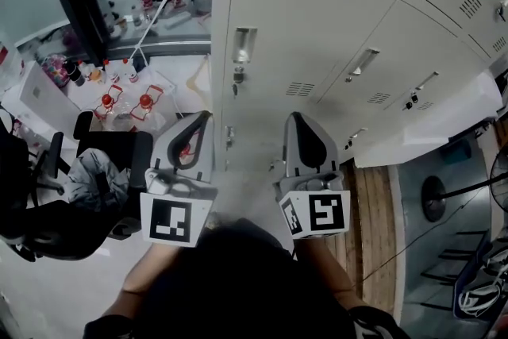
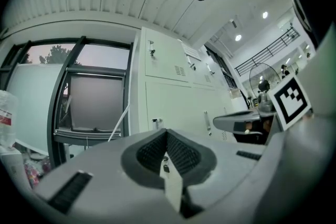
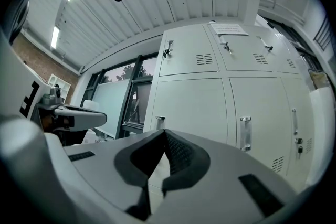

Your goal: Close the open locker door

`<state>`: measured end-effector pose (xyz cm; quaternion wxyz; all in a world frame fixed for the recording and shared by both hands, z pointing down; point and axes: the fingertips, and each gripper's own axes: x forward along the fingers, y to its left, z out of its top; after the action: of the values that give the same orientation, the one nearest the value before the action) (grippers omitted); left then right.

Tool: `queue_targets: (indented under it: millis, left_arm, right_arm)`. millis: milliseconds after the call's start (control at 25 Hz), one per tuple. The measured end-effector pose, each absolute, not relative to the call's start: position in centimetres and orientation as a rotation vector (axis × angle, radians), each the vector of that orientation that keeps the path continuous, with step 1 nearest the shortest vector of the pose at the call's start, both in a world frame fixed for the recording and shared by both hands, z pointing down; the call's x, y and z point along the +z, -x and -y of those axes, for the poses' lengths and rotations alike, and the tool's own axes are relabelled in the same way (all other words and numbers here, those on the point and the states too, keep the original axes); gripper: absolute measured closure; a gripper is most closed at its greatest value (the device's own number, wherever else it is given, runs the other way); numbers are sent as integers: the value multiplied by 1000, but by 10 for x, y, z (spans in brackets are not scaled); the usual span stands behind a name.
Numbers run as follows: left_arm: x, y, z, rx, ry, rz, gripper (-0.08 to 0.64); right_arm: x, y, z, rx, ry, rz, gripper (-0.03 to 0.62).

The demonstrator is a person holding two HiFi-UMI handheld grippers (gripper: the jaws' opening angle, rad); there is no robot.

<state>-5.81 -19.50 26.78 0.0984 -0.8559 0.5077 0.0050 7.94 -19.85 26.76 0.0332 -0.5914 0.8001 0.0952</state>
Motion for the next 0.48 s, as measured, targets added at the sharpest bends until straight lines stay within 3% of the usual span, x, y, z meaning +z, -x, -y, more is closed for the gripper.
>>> queue_targets:
  millis: [480]
  left_arm:
    - [266, 33, 178, 20, 2466, -1585, 561]
  right_arm:
    - [274, -115, 186, 258, 1738, -2500, 575]
